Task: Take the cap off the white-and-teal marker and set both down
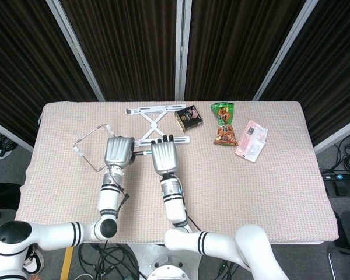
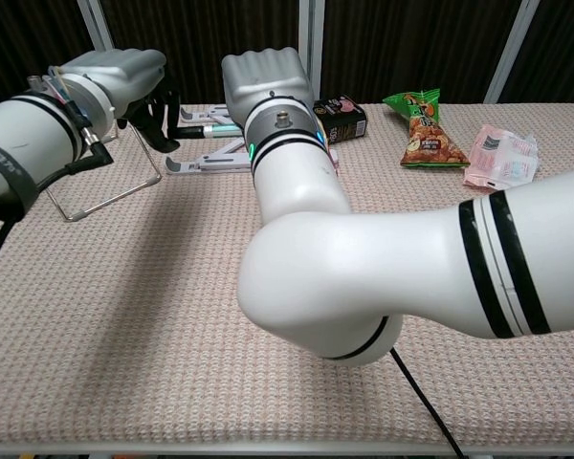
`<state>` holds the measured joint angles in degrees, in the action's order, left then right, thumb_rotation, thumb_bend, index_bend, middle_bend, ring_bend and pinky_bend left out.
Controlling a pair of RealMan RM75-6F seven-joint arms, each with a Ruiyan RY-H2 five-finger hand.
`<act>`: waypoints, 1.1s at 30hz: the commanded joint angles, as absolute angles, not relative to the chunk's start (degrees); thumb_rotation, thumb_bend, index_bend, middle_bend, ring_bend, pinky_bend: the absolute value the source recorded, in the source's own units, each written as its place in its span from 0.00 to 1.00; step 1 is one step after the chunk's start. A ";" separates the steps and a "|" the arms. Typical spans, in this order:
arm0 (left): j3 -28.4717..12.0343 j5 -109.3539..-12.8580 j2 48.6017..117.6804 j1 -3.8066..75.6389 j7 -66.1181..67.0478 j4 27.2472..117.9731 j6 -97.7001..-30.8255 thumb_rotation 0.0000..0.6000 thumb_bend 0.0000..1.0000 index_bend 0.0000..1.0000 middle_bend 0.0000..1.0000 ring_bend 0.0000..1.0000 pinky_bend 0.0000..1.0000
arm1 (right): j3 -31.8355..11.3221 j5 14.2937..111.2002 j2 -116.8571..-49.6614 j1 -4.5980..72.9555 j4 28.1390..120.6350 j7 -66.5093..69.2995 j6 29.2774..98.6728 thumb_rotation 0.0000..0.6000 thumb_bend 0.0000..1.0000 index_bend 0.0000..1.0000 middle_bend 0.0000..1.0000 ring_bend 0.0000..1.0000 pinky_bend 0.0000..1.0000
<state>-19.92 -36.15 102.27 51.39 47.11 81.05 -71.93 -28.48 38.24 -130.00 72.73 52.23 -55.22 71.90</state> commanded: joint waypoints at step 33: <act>-19.32 -38.49 100.18 48.50 39.35 81.05 -67.62 1.00 0.30 0.69 0.73 0.60 0.64 | -27.74 38.32 -129.35 70.71 53.24 -56.47 73.85 1.00 0.33 0.58 0.56 0.29 0.28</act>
<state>-19.46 -38.29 100.52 48.82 39.75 80.90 -67.93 -27.83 37.96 -129.68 71.41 52.61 -56.15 73.44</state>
